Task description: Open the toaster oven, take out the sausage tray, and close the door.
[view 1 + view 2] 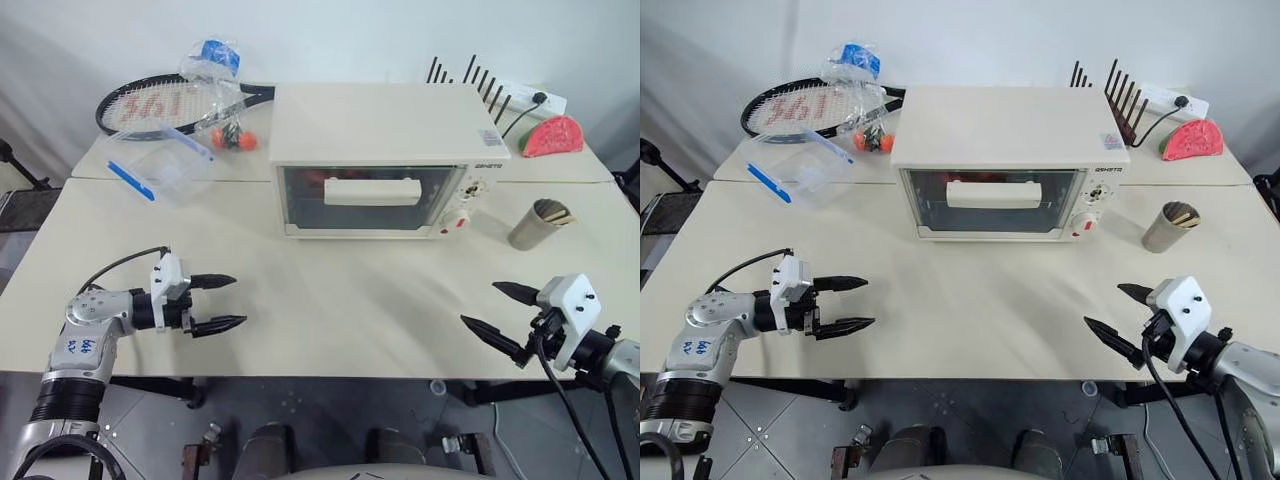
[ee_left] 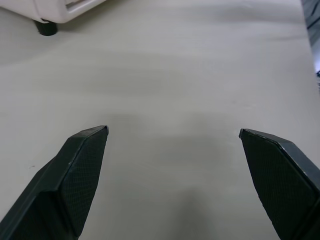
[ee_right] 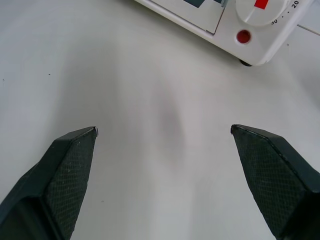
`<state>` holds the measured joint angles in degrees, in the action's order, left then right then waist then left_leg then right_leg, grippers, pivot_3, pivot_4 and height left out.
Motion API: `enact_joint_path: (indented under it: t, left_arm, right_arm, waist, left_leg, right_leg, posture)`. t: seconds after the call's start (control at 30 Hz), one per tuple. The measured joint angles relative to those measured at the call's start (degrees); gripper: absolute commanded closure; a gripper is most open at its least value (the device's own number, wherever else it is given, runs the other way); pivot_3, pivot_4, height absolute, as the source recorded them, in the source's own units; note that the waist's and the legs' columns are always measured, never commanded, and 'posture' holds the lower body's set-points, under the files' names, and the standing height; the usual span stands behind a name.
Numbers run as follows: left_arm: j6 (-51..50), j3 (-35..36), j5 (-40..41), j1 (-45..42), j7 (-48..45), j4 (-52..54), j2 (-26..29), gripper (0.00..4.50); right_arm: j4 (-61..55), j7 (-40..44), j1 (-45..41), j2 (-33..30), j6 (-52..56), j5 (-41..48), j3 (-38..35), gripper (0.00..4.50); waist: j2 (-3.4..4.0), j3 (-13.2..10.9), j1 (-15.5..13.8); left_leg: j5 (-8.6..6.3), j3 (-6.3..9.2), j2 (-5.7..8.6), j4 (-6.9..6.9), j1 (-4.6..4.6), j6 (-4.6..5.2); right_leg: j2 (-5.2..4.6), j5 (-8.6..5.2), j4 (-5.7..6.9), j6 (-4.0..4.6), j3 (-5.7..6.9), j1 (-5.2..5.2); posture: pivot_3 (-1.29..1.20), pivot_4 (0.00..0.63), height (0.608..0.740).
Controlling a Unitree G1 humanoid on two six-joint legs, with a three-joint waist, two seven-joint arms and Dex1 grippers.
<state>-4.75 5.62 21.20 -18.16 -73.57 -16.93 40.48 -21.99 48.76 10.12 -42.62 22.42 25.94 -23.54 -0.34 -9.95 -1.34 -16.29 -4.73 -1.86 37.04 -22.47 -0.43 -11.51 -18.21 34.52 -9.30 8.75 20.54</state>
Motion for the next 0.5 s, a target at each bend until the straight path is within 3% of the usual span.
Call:
enact_joint_path:
  t: [0.27, 0.43, 0.5]
  left_arm:
    - [-5.2, 1.4, 2.9, -2.2, 3.8, 1.7, -1.4, 0.0]
    - [-13.2, 4.3, 8.8, -3.1, 6.6, 7.8, -2.2, 0.0]
    - [-14.2, 4.7, 9.3, -3.2, 7.1, 8.3, -2.2, 0.0]
  right_arm:
    - [-4.5, -2.5, -2.6, -0.1, 3.1, 0.2, 3.7, 0.03]
    - [-9.4, -8.7, -13.7, 3.2, 10.0, 2.9, 10.3, 0.03]
    - [-9.2, -10.8, -18.6, 4.4, 13.0, 3.5, 13.3, 0.41]
  waist:
    - [-0.03, 0.0, 0.2]
    - [-0.23, -0.1, 0.6]
    - [-0.23, -0.1, 0.7]
  left_leg:
    - [0.0, 0.01, -0.01, 0.0, -0.01, 0.0]
    - [0.01, 0.05, -0.07, 0.02, -0.02, -0.03]
    - [0.01, 0.04, -0.06, 0.03, -0.02, -0.03]
  right_leg:
    - [0.01, 0.0, 0.03, 0.0, -0.01, 0.02]
    - [0.04, 0.0, 0.11, 0.0, -0.01, 0.04]
    - [0.04, 0.0, 0.1, 0.0, -0.01, 0.05]
  posture:
    - [0.0, 0.15, 0.74]
    - [0.0, 0.15, 0.74]
    - [0.0, 0.15, 0.74]
